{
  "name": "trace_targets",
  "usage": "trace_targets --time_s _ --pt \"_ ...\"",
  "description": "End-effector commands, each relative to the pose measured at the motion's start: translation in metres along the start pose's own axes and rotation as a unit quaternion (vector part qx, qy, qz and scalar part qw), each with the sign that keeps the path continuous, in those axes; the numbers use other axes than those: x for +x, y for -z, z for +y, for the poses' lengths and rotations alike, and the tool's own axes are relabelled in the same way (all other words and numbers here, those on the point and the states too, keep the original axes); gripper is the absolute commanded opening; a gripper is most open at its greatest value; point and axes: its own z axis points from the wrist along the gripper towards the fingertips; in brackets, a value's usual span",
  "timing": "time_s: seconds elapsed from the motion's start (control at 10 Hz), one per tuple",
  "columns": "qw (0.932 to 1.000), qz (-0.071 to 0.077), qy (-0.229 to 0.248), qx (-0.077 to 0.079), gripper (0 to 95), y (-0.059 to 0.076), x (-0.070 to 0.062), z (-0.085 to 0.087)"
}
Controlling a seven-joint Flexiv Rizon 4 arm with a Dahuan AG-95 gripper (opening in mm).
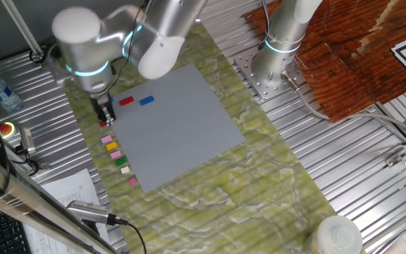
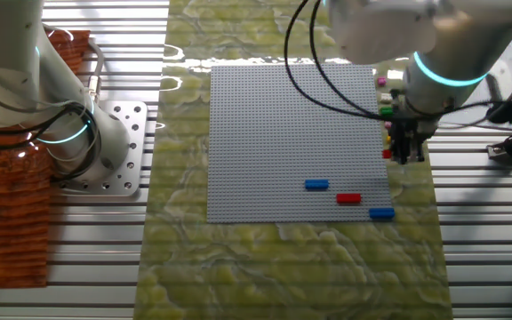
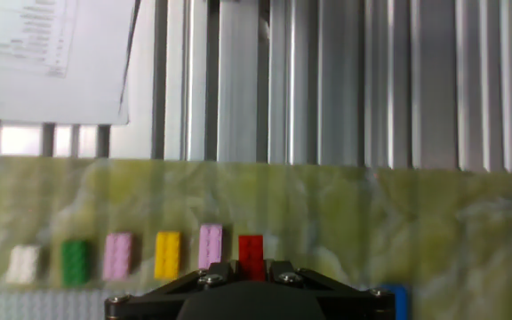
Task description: Stack small Lego blocks randomly, one at a time
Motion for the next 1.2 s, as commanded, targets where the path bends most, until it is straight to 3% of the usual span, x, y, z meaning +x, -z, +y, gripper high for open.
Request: trace_targets --time_s 0.1,0.3,0.6,0.9,1.2 --pt "1.0 0.005 0.002 0.001 0.0 0.006 0.039 -0.005" --pt "1.0 0.004 0.003 0.001 0.0 0.006 0.065 -0.006" --pt "0.9998 0.007 0.013 0.014 0.0 -0.002 0.108 0.001" --pt "0.9996 0.007 0.023 0.018 0.0 -0.009 0.134 0.003" --pt "0.9994 0.012 0.025 0.019 0.0 -0.008 0.14 -0.001"
